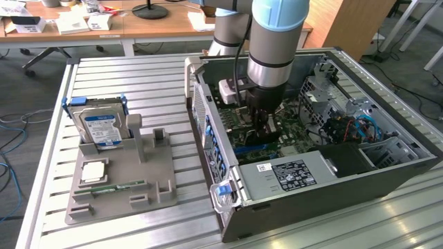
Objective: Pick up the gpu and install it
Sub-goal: 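Insert the gpu into the slot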
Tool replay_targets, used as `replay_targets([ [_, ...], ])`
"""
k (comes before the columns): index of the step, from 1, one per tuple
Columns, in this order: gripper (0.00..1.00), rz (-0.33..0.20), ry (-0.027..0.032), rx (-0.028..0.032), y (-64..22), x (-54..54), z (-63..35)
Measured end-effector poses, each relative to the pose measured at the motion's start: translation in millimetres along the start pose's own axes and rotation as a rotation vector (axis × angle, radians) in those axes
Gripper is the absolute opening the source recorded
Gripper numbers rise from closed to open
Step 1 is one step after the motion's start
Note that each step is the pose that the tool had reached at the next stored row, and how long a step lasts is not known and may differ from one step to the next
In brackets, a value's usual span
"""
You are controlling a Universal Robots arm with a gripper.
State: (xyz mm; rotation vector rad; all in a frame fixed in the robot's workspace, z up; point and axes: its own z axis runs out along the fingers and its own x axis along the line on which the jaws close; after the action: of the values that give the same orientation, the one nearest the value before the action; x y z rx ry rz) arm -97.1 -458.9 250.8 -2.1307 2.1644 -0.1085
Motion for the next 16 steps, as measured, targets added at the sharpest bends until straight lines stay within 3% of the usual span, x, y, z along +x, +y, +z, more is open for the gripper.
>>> replay_targets([
  [16, 0.26, -0.012, -0.0013, 0.0002, -4.2, 1.7, 0.9],
])
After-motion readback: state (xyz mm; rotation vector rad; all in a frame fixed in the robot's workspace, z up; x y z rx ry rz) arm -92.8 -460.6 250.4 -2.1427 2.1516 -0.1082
